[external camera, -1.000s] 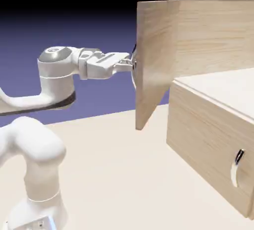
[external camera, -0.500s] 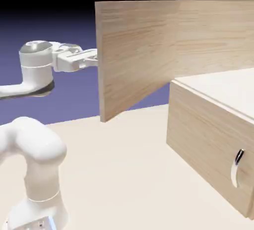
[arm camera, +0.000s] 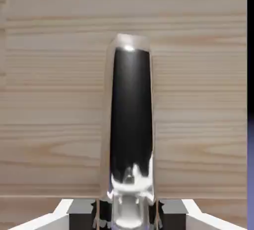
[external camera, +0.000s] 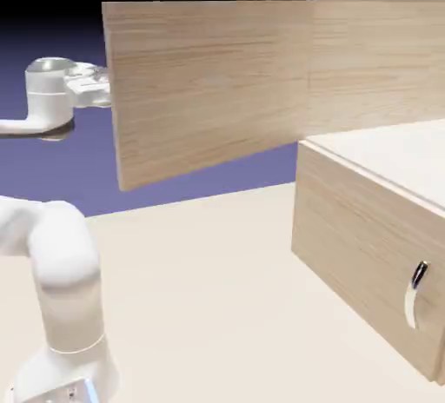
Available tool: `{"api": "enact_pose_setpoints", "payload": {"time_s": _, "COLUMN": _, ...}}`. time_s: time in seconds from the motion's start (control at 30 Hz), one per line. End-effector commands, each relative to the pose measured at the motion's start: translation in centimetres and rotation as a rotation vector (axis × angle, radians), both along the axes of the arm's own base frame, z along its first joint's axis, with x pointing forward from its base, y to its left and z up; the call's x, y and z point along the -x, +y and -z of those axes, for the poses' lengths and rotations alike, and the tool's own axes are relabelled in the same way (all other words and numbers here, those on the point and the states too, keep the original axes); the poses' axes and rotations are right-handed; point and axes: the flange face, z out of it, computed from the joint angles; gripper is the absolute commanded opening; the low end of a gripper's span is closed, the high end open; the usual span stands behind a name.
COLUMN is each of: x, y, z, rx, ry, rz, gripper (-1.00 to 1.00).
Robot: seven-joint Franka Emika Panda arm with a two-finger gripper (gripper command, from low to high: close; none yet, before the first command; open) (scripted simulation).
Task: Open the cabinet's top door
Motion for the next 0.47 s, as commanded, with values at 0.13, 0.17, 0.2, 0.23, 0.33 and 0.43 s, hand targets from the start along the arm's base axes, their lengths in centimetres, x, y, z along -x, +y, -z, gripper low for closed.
{"api": "enact_pose_setpoints", "payload": {"time_s": 0.13, "x": -0.3, "y": 4.5, "z": 0.0, "rx": 0.0, "ry": 0.0, "rz": 0.089, "gripper": -1.0}}
{"api": "enact_pose_setpoints", "payload": {"time_s": 0.17, "x": -0.4, "y": 5.4, "z": 0.0, "rx": 0.0, "ry": 0.0, "rz": 0.105, "gripper": -1.0}}
{"api": "enact_pose_setpoints", "payload": {"time_s": 0.2, "x": -0.5, "y": 6.2, "z": 0.0, "rx": 0.0, "ry": 0.0, "rz": 0.122, "gripper": -1.0}}
{"api": "enact_pose_setpoints", "payload": {"time_s": 0.23, "x": -0.6, "y": 7.1, "z": 0.0, "rx": 0.0, "ry": 0.0, "rz": 0.138, "gripper": -1.0}}
{"api": "enact_pose_setpoints", "payload": {"time_s": 0.33, "x": -1.0, "y": 9.5, "z": 0.0, "rx": 0.0, "ry": 0.0, "rz": 0.185, "gripper": -1.0}}
{"api": "enact_pose_setpoints", "payload": {"time_s": 0.43, "x": -1.5, "y": 11.8, "z": 0.0, "rx": 0.0, "ry": 0.0, "rz": 0.23, "gripper": -1.0}}
